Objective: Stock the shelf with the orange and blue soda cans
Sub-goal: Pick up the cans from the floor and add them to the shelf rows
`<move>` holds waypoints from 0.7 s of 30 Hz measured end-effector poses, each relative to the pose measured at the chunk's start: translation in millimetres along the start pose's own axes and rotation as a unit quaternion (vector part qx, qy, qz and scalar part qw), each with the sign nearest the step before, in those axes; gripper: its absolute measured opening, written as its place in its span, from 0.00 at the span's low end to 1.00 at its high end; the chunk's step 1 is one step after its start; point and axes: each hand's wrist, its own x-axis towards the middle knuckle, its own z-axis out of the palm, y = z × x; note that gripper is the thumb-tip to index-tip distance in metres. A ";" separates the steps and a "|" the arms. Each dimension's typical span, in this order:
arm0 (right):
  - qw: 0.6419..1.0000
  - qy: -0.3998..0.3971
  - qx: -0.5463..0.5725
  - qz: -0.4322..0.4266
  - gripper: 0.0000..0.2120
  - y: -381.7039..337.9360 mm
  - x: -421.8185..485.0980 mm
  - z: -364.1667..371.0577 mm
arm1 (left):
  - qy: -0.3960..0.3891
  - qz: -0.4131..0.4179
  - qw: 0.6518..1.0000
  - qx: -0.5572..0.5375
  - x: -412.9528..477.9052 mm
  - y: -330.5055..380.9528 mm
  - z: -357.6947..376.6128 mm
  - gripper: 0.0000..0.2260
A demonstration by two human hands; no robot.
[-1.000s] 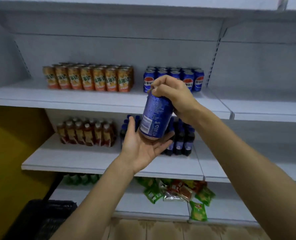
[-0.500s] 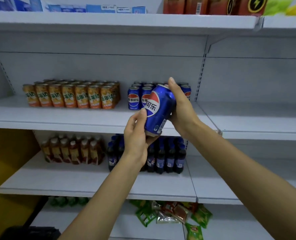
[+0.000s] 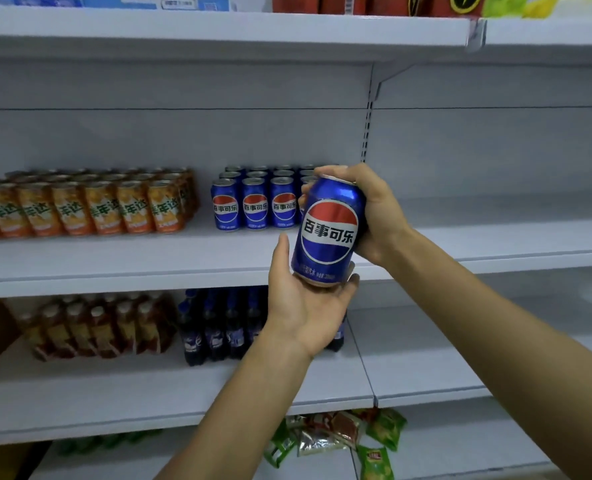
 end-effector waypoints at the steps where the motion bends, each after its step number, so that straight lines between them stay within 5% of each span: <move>1: 1.000 0.002 -0.017 0.000 0.10 0.5 3.0 0.2 | -0.006 -0.001 1.000 -0.019 4.3 2.1 0.3 0.24; 10: 0.984 0.099 -0.148 -0.016 0.21 -3.4 44.8 17.2 | -0.026 -0.032 0.998 -0.038 55.3 53.5 -2.9 0.18; 15: 0.948 0.157 -0.273 -0.049 0.21 4.8 57.4 28.1 | -0.041 -0.056 0.997 -0.039 85.5 77.1 -17.3 0.18; 21: 0.914 0.246 -0.320 -0.036 0.34 34.5 53.0 31.2 | -0.033 -0.040 0.998 -0.024 113.6 72.4 -21.0 0.17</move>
